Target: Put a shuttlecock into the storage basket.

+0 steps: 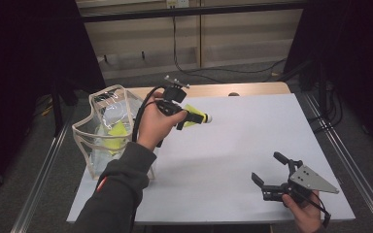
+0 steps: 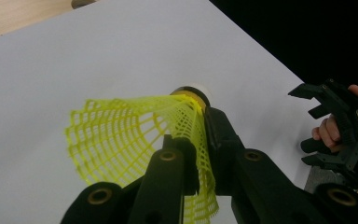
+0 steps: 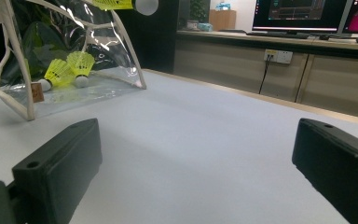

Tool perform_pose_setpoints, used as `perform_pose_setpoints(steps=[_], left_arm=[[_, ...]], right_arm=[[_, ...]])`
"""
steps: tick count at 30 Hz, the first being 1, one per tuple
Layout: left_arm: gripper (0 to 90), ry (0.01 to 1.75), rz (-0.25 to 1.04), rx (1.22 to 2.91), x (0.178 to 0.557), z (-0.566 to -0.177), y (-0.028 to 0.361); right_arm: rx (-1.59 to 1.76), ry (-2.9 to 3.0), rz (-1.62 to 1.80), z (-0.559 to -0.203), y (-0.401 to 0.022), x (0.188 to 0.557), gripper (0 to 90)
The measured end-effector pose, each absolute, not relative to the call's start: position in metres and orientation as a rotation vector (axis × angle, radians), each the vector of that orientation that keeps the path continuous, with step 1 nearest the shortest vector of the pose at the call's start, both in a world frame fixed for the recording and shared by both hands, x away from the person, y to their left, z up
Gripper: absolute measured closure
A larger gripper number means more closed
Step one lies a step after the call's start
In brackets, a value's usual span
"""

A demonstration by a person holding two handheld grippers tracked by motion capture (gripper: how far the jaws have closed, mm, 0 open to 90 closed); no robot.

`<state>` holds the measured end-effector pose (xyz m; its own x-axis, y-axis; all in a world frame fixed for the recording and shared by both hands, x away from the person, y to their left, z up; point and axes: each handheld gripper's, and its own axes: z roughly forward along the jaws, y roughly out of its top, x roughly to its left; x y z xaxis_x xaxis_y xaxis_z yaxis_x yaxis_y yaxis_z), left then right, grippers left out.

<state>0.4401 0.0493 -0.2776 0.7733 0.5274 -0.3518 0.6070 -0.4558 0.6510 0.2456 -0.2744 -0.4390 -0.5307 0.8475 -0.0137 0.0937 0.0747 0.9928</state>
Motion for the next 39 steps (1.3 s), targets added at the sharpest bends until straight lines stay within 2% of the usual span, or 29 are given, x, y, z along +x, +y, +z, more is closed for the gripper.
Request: perform_pose_setpoints(steps=[39], left_arm=[[84.9,0.872,-0.054,2.177,0.437,-0.243,0.093]], right_arm=[[0.936,1.727,1.509,-0.440,-0.272,0.246,1.2]])
